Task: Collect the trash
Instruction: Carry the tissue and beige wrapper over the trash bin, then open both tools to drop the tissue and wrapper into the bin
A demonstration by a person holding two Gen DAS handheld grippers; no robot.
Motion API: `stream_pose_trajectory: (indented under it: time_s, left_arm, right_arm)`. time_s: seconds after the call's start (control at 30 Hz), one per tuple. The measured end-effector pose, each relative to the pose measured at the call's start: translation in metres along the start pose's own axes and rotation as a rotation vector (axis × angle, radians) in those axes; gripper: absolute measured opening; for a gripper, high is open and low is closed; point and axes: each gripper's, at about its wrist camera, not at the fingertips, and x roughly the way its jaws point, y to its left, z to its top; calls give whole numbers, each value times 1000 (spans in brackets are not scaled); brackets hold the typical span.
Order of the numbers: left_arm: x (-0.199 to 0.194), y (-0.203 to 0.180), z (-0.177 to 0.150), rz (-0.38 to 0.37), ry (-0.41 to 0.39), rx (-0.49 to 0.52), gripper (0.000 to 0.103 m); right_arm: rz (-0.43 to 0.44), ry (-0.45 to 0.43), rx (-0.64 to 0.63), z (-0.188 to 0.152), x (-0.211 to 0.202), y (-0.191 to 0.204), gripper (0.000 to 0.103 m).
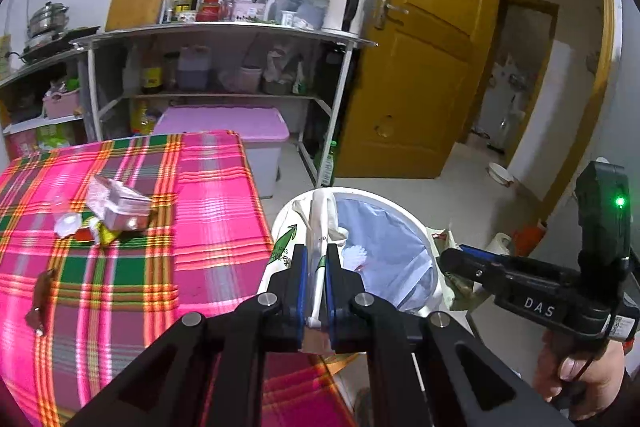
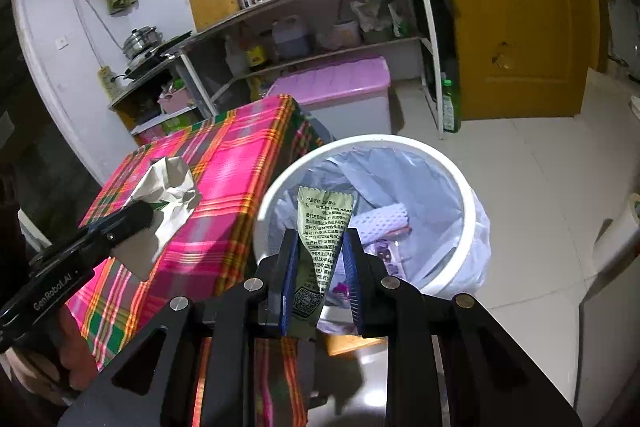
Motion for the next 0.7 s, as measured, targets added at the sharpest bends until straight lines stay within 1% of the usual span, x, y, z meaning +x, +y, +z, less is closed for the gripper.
stream_pose_trajectory:
  time_s: [0.27,0.5,0.63,0.7]
  left_arm:
    - [38,-5,3,-20,49,2,8]
    - [69,-5,5,-35,92,-15,8]
    - [81,-4,5,-33,110,-23,13]
    - [82,-2,5,-36,113,-32,13]
  right_arm:
    - [-19,30,23,3,22,-19,23]
    - [-12,68,28,6,41,-28,25]
    - [-29,78,36,5,46,-33,25]
    - [-31,79,38,5,46,-34,25]
